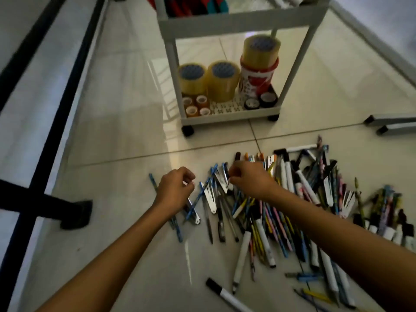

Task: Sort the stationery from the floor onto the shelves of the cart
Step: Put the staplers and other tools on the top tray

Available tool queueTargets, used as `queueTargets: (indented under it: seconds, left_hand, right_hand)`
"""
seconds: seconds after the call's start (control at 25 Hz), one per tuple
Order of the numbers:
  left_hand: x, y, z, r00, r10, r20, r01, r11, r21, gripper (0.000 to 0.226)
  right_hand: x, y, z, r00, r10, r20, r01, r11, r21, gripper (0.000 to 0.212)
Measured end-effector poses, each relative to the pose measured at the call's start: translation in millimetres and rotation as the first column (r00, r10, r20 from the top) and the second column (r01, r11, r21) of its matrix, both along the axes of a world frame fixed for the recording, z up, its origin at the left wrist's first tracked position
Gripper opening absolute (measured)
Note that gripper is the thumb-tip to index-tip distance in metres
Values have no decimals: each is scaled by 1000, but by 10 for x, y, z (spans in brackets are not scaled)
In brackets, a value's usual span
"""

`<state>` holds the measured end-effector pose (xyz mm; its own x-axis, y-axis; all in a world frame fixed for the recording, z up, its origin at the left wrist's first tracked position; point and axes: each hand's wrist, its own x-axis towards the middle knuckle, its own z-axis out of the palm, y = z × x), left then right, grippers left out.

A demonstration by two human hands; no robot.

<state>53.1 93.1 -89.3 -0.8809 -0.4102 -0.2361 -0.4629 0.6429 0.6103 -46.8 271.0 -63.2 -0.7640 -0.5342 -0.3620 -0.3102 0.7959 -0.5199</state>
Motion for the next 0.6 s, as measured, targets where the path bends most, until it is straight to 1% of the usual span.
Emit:
queueTargets:
  seconds: [0.12,0.24,0.32,0.44,0.48,0.52,0.6]
  left_hand:
    - [141,-47,-239,993,51,109,-36,990,-135,23]
    - [213,12,-299,968,79,237,-35,982,-184,38]
    - [218,75,-318,958,75,276,-25,983,-180,41]
    - [189,102,-383,954,85,289,-44,989,-144,40]
    - [177,103,-391,953,91,290,-58,991,-121,39]
    - [169,105,-395,954,93,285,-69,993,-96,37]
    - [155,99,-374,964,109,242,-105,994,-30,36]
  right_hand:
    - [-26,-163,-225,991,74,-110,-64,994,90,27]
    - [-40,-300,-367,985,106,-135,-84,984,156,44]
    - [-29,-342,-448,979,149,-141,-115,967,228,55]
    - [-34,-370,-533,974,200,-102,-161,938,307,73]
    - [-33,-374,-553,973,213,-94,-173,931,322,74]
    - [-29,-374,-567,971,214,-103,-170,929,328,71]
    - [-9,-366,-585,969,191,-156,-132,937,324,60]
